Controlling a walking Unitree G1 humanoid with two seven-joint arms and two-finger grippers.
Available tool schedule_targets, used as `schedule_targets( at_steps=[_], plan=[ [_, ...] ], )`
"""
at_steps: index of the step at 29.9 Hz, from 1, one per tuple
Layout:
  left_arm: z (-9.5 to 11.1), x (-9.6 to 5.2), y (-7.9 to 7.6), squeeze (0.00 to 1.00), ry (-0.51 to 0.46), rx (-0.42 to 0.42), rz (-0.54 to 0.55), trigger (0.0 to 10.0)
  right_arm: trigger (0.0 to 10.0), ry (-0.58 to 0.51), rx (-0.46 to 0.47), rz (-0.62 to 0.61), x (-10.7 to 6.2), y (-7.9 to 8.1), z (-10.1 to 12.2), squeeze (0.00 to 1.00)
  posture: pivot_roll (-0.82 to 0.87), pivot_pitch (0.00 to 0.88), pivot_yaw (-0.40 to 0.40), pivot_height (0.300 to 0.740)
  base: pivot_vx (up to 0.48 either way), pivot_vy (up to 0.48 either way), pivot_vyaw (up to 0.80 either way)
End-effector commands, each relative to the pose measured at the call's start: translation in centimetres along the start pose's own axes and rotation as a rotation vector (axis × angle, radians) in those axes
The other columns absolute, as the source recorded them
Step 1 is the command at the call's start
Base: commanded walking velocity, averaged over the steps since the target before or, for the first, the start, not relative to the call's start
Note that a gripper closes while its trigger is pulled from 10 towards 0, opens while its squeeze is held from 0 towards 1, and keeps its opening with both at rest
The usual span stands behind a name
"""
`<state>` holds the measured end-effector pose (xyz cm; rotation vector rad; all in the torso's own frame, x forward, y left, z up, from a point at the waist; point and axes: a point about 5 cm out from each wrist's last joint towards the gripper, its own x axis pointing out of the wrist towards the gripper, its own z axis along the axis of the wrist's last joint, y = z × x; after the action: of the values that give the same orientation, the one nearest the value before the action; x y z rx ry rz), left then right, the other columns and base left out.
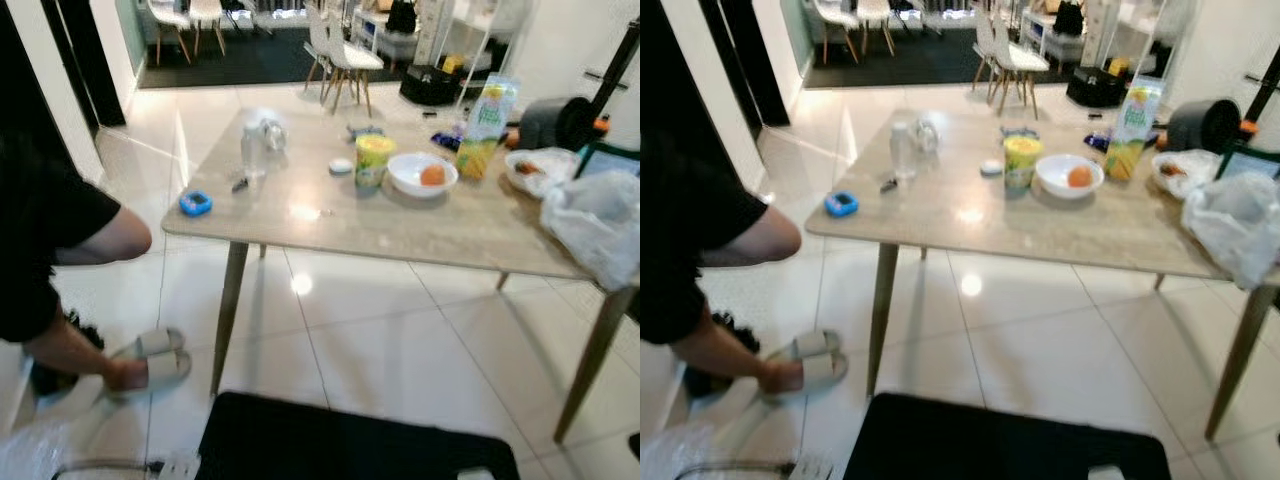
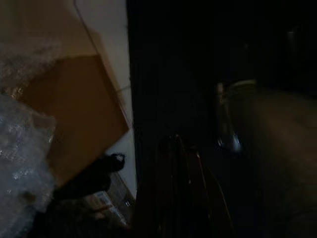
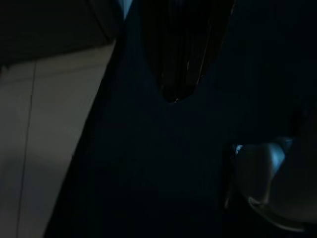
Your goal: Restocking fridge
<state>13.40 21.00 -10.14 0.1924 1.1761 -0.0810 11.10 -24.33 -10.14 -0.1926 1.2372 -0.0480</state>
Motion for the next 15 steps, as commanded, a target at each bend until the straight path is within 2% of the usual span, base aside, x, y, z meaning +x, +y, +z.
schedule_targets(
  at_steps=[1, 9, 15],
  plan=[
    [-0.51, -0.04, -0.06, 0.0, 0.014, 0.006, -0.003, 10.0, 10.0, -0.008, -0.001, 0.002, 0.02, 0.05, 0.27, 0.0, 0.06, 0.0, 0.001, 0.74, 0.33, 0.0, 0.0],
    [-0.45, -0.03, -0.14, 0.0, 0.011, 0.007, -0.005, 10.0, 10.0, -0.009, -0.001, 0.003, 0.03, 0.03, 0.42, 0.0, 0.06, 0.0, 0.002, 0.74, 0.331, 0.0, 0.0],
    [-0.44, -0.03, -0.18, 0.0, 0.011, 0.009, -0.005, 10.0, 10.0, -0.007, 0.001, 0.005, 0.03, 0.01, 0.39, 0.0, 0.06, 0.0, 0.002, 0.74, 0.333, 0.0, -0.79]
  ],
)
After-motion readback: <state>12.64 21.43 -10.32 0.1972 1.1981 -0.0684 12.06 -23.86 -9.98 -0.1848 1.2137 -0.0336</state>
